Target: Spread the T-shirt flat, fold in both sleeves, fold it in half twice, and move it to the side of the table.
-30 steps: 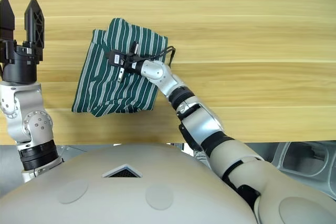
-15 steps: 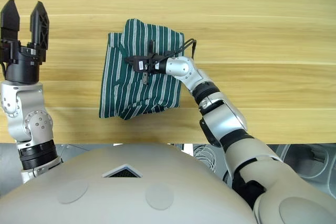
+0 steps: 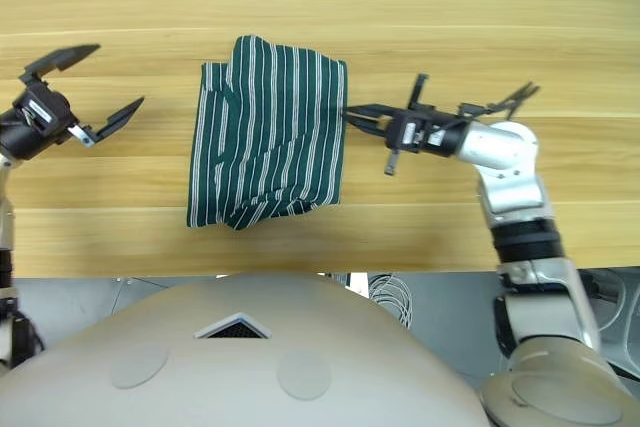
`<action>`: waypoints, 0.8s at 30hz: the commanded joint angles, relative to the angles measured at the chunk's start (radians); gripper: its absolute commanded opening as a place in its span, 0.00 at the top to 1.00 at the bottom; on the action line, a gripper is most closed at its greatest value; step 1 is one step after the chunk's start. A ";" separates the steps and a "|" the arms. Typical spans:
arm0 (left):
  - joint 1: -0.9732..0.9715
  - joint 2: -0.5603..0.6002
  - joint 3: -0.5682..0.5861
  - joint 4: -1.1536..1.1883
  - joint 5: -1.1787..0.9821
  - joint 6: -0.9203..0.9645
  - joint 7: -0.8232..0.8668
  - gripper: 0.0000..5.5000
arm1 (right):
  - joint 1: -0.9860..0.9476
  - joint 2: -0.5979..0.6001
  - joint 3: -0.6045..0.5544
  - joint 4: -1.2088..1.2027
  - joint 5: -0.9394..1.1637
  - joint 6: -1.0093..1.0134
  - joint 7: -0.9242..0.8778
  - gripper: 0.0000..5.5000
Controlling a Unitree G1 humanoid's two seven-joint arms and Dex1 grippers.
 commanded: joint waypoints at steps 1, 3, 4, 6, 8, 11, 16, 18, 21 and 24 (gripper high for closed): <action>0.060 0.120 -0.038 0.037 0.011 -0.146 -0.095 0.17 | 0.069 -0.100 -0.074 0.031 0.032 -0.072 0.043 0.82; 0.075 0.145 -0.075 0.058 0.034 -0.226 -0.111 0.12 | 0.103 -0.106 -0.057 0.033 0.016 -0.102 0.055 0.77; 0.082 0.148 -0.096 0.070 0.072 -0.274 -0.101 0.09 | 0.106 -0.100 -0.040 0.032 0.001 -0.113 0.059 0.73; 0.083 0.137 -0.144 0.081 0.136 -0.355 -0.073 0.03 | 0.098 -0.082 -0.003 0.043 -0.043 -0.140 0.059 0.66; 0.085 0.128 -0.207 0.079 0.166 -0.397 -0.074 0.02 | 0.108 -0.091 0.034 0.054 -0.088 -0.158 0.072 0.59; 0.103 0.135 -0.283 0.079 0.222 -0.447 -0.062 0.02 | 0.104 -0.099 0.076 0.057 -0.117 -0.176 0.089 0.50; 0.072 0.120 -0.351 0.099 0.316 -0.514 0.011 0.02 | 0.067 -0.055 0.130 0.081 -0.222 -0.255 0.026 0.39; 0.061 0.117 -0.377 0.111 0.358 -0.531 0.038 0.02 | 0.044 -0.037 0.157 0.086 -0.273 -0.285 -0.001 0.39; 0.044 0.102 -0.426 0.125 0.426 -0.543 0.073 0.02 | 0.008 -0.007 0.201 0.083 -0.337 -0.311 -0.038 0.39; 0.020 0.089 -0.468 0.144 0.483 -0.555 0.110 0.02 | -0.015 0.007 0.233 0.087 -0.375 -0.323 -0.066 0.39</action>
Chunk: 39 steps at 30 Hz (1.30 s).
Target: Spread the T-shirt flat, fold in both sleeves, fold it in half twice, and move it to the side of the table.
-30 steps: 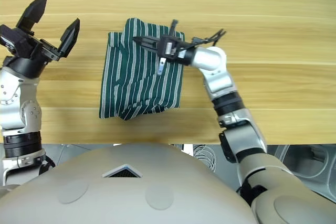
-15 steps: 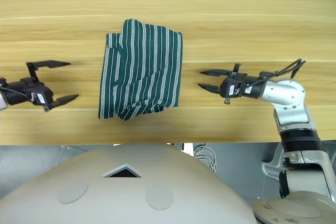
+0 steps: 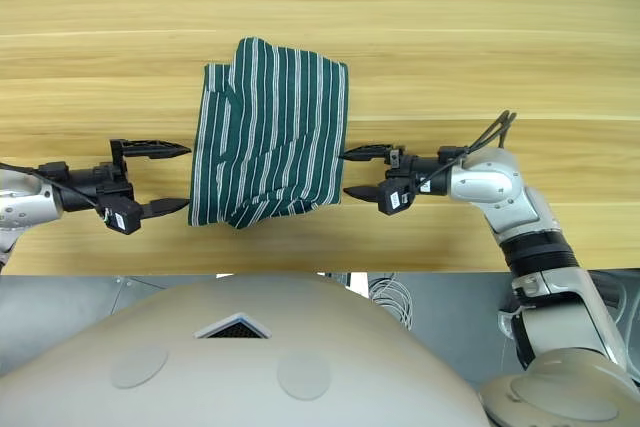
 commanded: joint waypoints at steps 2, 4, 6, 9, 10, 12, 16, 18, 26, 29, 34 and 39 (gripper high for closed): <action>-0.014 -0.044 -0.141 0.087 0.243 0.015 0.009 0.02 | -0.037 0.021 0.073 0.027 -0.119 -0.001 -0.020 0.39; -0.049 -0.065 -0.175 0.108 0.284 0.010 0.030 0.02 | -0.052 0.026 0.086 0.037 -0.134 -0.007 -0.035 0.39; -0.079 -0.090 -0.209 0.132 0.313 0.007 0.049 0.02 | -0.067 0.031 0.097 0.050 -0.149 -0.015 -0.048 0.39; -0.113 -0.122 -0.264 0.173 0.365 0.000 0.086 0.02 | -0.091 0.036 0.114 0.070 -0.169 -0.027 -0.069 0.39; -0.128 -0.133 -0.284 0.191 0.386 -0.004 0.098 0.02 | -0.096 0.038 0.119 0.074 -0.173 -0.028 -0.075 0.39; -0.156 -0.154 -0.321 0.224 0.424 -0.009 0.125 0.02 | -0.103 0.040 0.126 0.082 -0.181 -0.034 -0.088 0.39; -0.184 -0.170 -0.380 0.279 0.474 -0.021 0.185 0.06 | -0.120 0.047 0.149 0.106 -0.187 -0.056 -0.100 0.43; -0.196 -0.160 -0.396 0.299 0.482 -0.034 0.206 0.12 | -0.122 0.046 0.156 0.116 -0.190 -0.072 -0.115 0.48; -0.234 -0.134 -0.465 0.373 0.452 -0.068 0.224 0.38 | -0.146 0.048 0.158 0.157 -0.194 -0.141 -0.173 0.74; -0.234 -0.131 -0.484 0.415 0.419 -0.072 0.223 0.49 | -0.155 0.045 0.165 0.176 -0.179 -0.158 -0.179 0.85; -0.248 -0.117 -0.529 0.507 0.408 -0.075 0.207 0.64 | -0.165 0.038 0.182 0.199 -0.136 -0.203 -0.172 0.95; -0.284 -0.113 -0.570 0.566 0.329 -0.082 0.156 0.73 | -0.182 0.043 0.201 0.236 -0.088 -0.222 -0.163 0.96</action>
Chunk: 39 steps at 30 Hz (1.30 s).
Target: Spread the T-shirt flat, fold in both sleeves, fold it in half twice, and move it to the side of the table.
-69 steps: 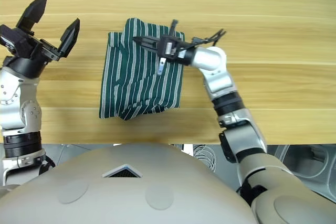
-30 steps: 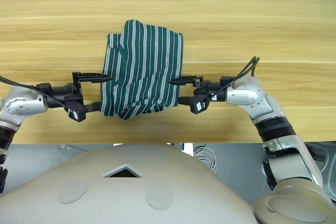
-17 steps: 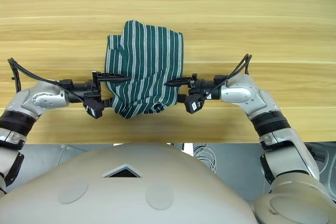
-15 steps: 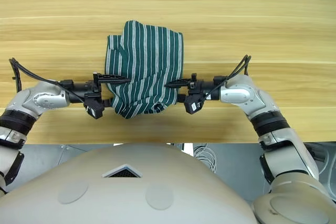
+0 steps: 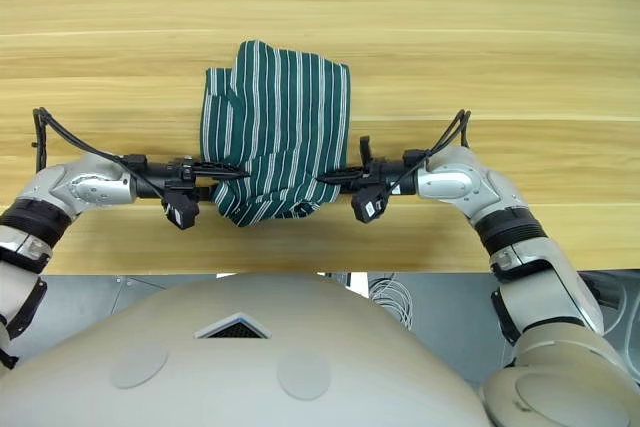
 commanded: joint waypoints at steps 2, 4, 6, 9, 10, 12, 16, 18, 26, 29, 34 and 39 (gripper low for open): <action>0.082 0.047 -0.152 0.200 0.094 0.121 -0.207 0.75 | -0.045 -0.009 0.030 0.046 0.070 -0.026 0.035 0.96; 0.079 0.048 -0.168 0.201 0.040 0.119 -0.237 0.77 | -0.050 -0.007 0.040 0.056 0.105 -0.033 0.047 0.96; 0.088 0.065 -0.187 0.164 -0.114 0.130 -0.300 0.79 | -0.053 -0.008 0.063 0.053 0.190 -0.017 0.092 0.96; 0.121 0.127 -0.213 0.037 -0.383 0.193 -0.409 0.84 | -0.047 -0.018 0.089 0.037 0.366 0.042 0.197 0.96; 0.146 0.168 -0.224 -0.055 -0.515 0.248 -0.461 0.86 | -0.033 -0.020 0.094 0.008 0.469 0.100 0.263 0.96; 0.211 0.267 -0.226 -0.309 -0.829 0.409 -0.573 0.92 | 0.010 -0.027 0.086 -0.084 0.697 0.317 0.422 0.96; 0.344 0.338 -0.106 -0.536 -1.202 0.668 -0.695 1.00 | 0.046 -0.054 0.015 -0.197 1.002 0.779 0.658 0.96; 0.400 0.325 -0.036 -0.571 -1.311 0.747 -0.724 1.00 | 0.056 -0.055 0.000 -0.195 0.999 0.881 0.701 0.96; 0.491 0.197 0.243 -0.700 -1.445 0.989 -0.783 1.00 | 0.119 -0.065 -0.055 -0.293 0.944 1.141 0.825 0.96; 0.526 0.168 0.277 -0.726 -1.428 1.094 -0.807 1.00 | 0.112 -0.045 -0.086 -0.306 0.963 1.226 0.853 0.96; 0.514 0.125 0.323 -0.698 -1.368 1.243 -0.811 1.00 | 0.072 -0.039 -0.170 -0.363 1.086 1.373 0.858 0.96; 0.381 0.057 0.354 -0.581 -1.273 1.397 -0.785 1.00 | -0.039 -0.005 -0.255 -0.322 1.100 1.495 0.851 0.96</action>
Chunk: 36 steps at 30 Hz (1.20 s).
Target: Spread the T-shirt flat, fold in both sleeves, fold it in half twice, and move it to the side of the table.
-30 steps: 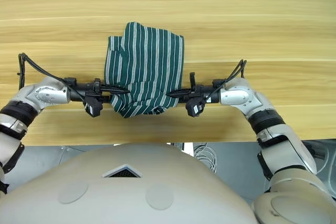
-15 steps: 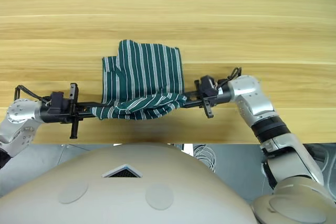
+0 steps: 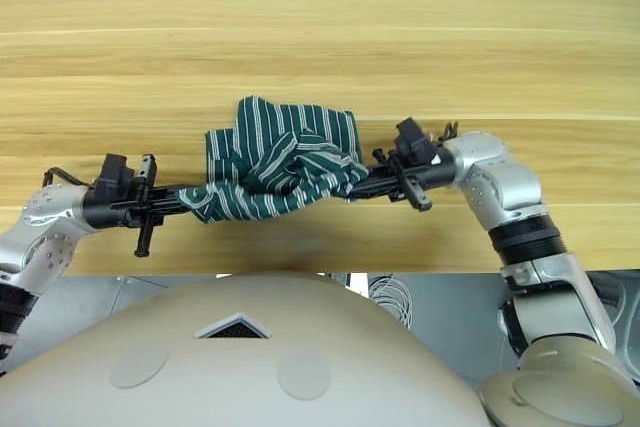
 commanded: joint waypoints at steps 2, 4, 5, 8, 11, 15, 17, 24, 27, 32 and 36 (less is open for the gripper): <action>-0.141 -0.062 0.057 0.089 0.067 0.135 0.038 1.00 | -0.115 0.043 -0.063 0.040 -0.019 0.085 -0.007 0.96; -0.199 -0.095 0.085 0.105 0.053 0.216 0.063 1.00 | -0.149 0.066 -0.057 0.078 -0.071 0.083 -0.021 0.96; -0.219 -0.111 0.089 0.111 0.060 0.243 0.072 1.00 | -0.161 0.078 -0.052 0.099 -0.098 0.075 -0.026 0.96; -0.242 -0.144 0.103 0.115 0.091 0.286 0.078 1.00 | -0.172 0.100 -0.060 0.118 -0.140 0.066 -0.019 0.96; -0.269 -0.174 0.129 0.109 0.099 0.324 0.087 1.00 | -0.176 0.112 -0.065 0.127 -0.168 0.064 -0.009 0.96; -0.283 -0.210 0.115 0.158 0.204 0.297 0.093 1.00 | -0.185 0.131 -0.072 0.211 -0.231 0.040 -0.021 0.96; -0.273 -0.219 0.120 0.199 0.254 0.265 0.081 1.00 | -0.204 0.133 -0.085 0.279 -0.248 0.037 -0.008 0.96; -0.270 -0.240 0.189 0.292 0.298 0.188 0.010 1.00 | -0.283 0.142 -0.120 0.508 -0.299 -0.021 0.004 0.72; -0.269 -0.255 0.212 0.303 0.299 0.172 -0.008 1.00 | -0.306 0.146 -0.132 0.549 -0.289 -0.020 0.004 0.61; -0.270 -0.278 0.237 0.272 0.294 0.182 -0.026 1.00 | -0.319 0.168 -0.133 0.592 -0.313 -0.042 0.003 0.43; -0.264 -0.290 0.252 0.271 0.322 0.169 0.002 0.87 | -0.323 0.176 -0.140 0.603 -0.322 -0.050 0.004 0.28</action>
